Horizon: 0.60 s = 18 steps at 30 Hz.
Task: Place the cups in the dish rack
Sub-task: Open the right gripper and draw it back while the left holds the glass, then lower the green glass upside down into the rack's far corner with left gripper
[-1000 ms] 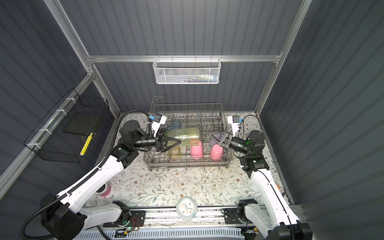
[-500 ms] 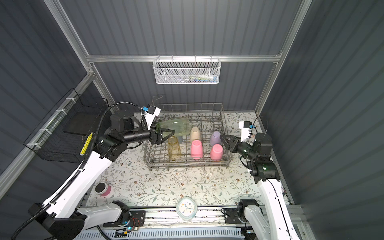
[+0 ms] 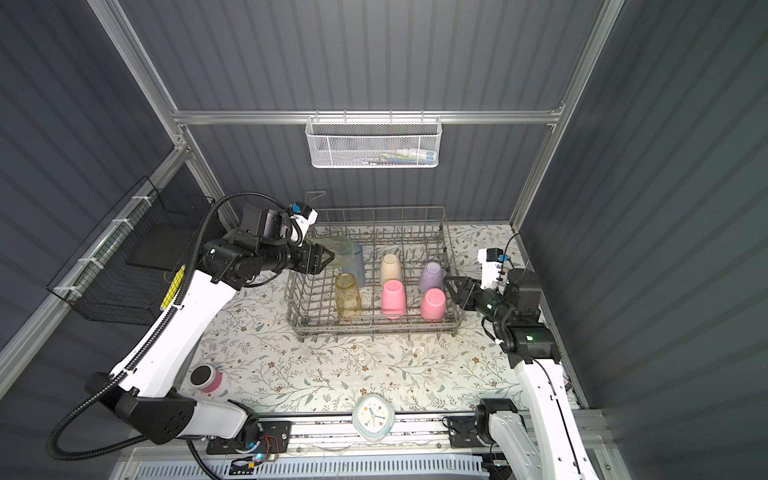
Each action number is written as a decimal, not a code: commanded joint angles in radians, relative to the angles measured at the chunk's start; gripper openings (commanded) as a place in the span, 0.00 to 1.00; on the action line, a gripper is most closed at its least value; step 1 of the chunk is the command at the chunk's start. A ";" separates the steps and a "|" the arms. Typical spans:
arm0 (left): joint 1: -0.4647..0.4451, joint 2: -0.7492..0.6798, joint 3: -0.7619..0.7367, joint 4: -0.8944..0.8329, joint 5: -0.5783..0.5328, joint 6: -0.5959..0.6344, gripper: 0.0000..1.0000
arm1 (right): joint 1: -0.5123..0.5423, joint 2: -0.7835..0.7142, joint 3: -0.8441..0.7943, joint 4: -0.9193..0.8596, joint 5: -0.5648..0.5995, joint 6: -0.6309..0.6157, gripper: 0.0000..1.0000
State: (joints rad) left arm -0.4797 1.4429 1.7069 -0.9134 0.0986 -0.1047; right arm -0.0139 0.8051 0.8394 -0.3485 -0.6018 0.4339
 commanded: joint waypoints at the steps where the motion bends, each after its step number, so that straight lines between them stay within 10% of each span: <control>1: 0.022 0.031 0.079 -0.083 -0.058 -0.003 0.67 | -0.003 0.002 -0.015 -0.007 0.014 -0.032 0.46; 18: 0.076 0.307 0.274 -0.270 -0.123 0.006 0.68 | -0.006 0.005 -0.050 -0.006 0.059 -0.075 0.46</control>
State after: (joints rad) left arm -0.4061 1.7287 1.9354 -1.1446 -0.0032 -0.1066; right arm -0.0147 0.8089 0.7998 -0.3611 -0.5549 0.3817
